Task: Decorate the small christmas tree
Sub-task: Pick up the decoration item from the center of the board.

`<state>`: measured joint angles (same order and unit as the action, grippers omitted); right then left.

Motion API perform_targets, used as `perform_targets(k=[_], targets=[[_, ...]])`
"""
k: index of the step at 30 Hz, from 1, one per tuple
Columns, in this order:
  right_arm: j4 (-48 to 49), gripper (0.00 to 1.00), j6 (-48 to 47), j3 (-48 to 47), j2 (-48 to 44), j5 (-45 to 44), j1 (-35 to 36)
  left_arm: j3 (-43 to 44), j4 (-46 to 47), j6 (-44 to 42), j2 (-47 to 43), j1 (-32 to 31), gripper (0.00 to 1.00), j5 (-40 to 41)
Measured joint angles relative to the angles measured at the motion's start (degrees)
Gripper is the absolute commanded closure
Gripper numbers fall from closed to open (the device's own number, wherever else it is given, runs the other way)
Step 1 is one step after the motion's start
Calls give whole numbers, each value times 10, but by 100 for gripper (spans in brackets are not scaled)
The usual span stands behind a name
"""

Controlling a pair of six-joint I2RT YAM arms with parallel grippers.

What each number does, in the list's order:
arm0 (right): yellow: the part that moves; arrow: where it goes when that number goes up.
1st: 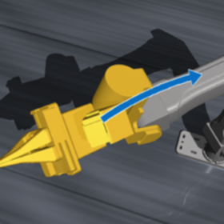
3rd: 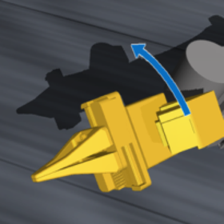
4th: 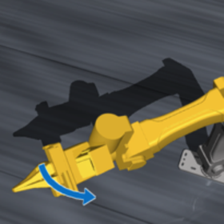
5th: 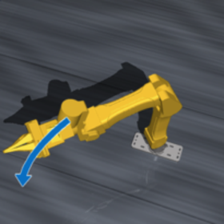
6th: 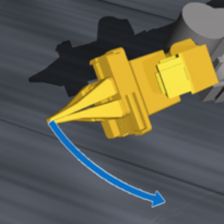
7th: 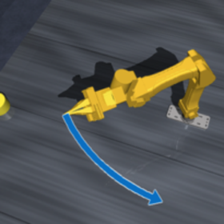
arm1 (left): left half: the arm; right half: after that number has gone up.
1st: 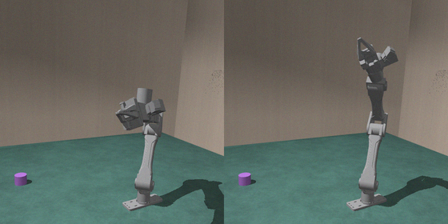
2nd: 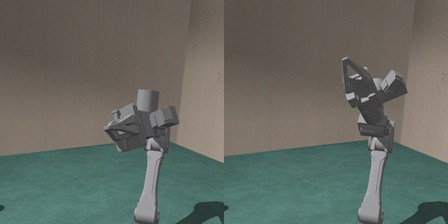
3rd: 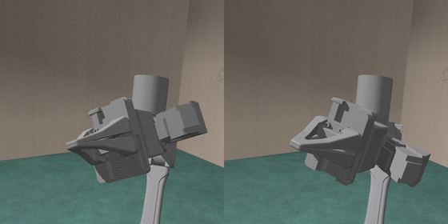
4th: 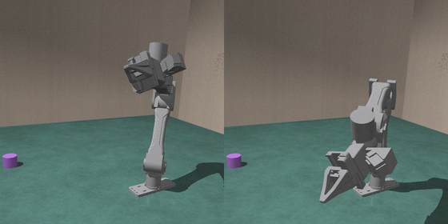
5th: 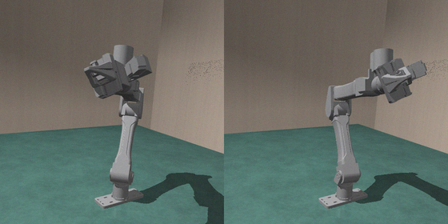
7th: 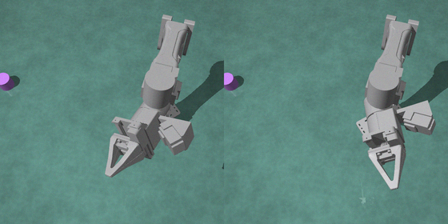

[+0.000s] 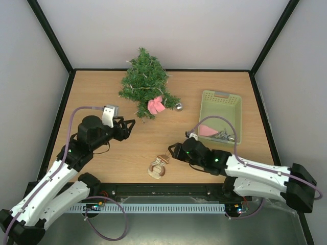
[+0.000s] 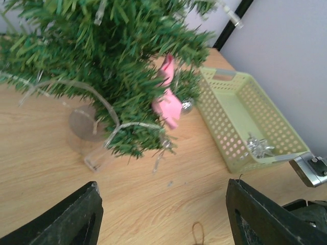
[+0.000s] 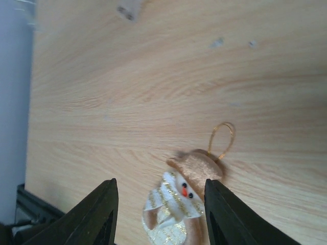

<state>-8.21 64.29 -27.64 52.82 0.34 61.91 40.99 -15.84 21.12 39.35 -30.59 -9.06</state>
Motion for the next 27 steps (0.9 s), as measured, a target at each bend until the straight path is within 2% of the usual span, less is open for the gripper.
perform_targets(k=[2,5,9,16,24,27], targets=[[-11,47,42,-12,40,1,0,-14,-1,-6,-4,0,31,8],[-13,52,99,-27,96,15,0,-33,-2,-16,-13,0,29,16],[2,52,175,-28,147,38,3,-46,-5,-31,-30,0,25,21],[14,51,282,-28,182,26,52,-56,-18,-52,-79,0,24,31],[37,52,343,-24,230,18,75,-59,-18,-59,-97,0,24,31],[55,56,350,-20,247,14,79,-61,-19,-61,-98,0,26,31]])
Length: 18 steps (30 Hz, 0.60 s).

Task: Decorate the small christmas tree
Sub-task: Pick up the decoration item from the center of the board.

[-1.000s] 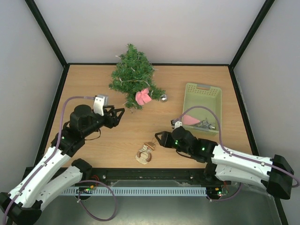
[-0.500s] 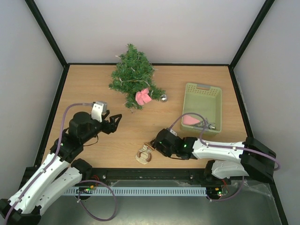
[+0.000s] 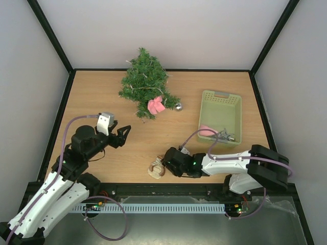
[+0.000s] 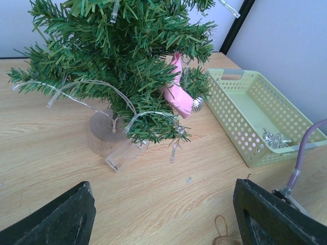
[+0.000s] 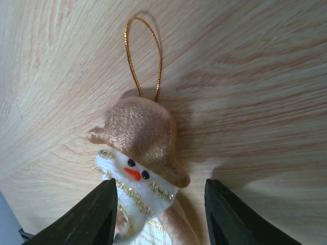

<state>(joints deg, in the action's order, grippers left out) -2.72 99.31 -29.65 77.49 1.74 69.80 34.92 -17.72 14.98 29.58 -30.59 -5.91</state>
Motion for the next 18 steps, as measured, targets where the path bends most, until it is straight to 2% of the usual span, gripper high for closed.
perform_targets(k=[1,4,6,9,13,18], targets=[[11,60,1,0,9,0,1,-1,0,0,0,0,26,0],[46,87,-2,0,35,0,5,-2,0,-2,-1,0,28,0],[67,97,-12,-1,56,1,7,-3,0,-3,-1,0,30,-1],[92,98,-23,-3,76,0,7,-3,0,-5,3,0,35,-3],[72,98,-73,-24,70,-25,10,-3,-2,0,11,0,41,-3],[67,98,-192,-60,-20,-100,11,-2,-9,20,21,0,42,-22]])
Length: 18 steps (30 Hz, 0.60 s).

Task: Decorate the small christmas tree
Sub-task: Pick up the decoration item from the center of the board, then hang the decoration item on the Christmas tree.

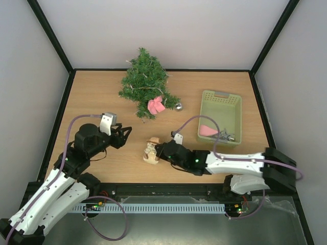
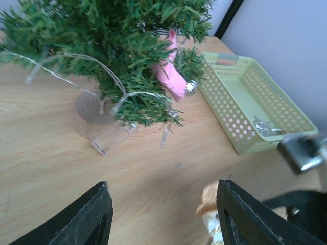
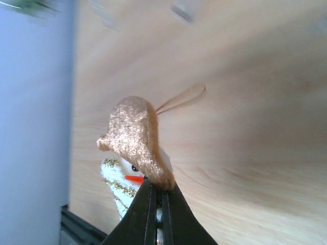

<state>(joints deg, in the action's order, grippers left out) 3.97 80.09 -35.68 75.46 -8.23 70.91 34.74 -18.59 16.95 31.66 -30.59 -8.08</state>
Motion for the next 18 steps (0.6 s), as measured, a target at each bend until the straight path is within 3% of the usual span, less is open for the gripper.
perform_targets(k=[7,12,18], targets=[[108,98,-238,12,-126,-43,0,21,11,72,7,0,38,-102],[185,98,-413,25,-158,-34,0,24,71,103,5,0,38,-192],[239,98,-561,24,-180,-34,0,24,135,108,24,0,37,-254]])
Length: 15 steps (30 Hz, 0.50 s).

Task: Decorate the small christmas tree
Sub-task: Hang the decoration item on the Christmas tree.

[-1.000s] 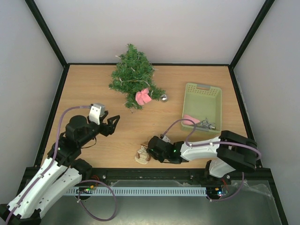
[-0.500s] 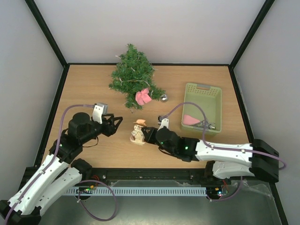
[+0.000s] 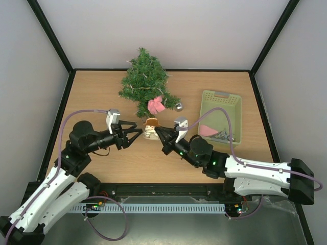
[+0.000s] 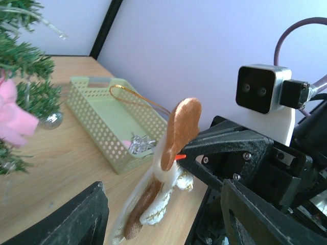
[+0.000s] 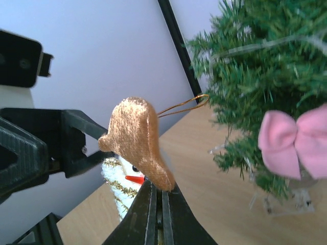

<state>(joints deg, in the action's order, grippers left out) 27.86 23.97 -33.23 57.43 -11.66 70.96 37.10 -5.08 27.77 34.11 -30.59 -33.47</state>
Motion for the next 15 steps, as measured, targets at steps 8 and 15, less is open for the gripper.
perform_targets(k=[8,15], targets=[[53,98,-73,0,-17,10,0,-62,136,13,12,0,39,-36],[87,98,-69,6,-17,40,0,-86,219,25,38,0,51,-37]])
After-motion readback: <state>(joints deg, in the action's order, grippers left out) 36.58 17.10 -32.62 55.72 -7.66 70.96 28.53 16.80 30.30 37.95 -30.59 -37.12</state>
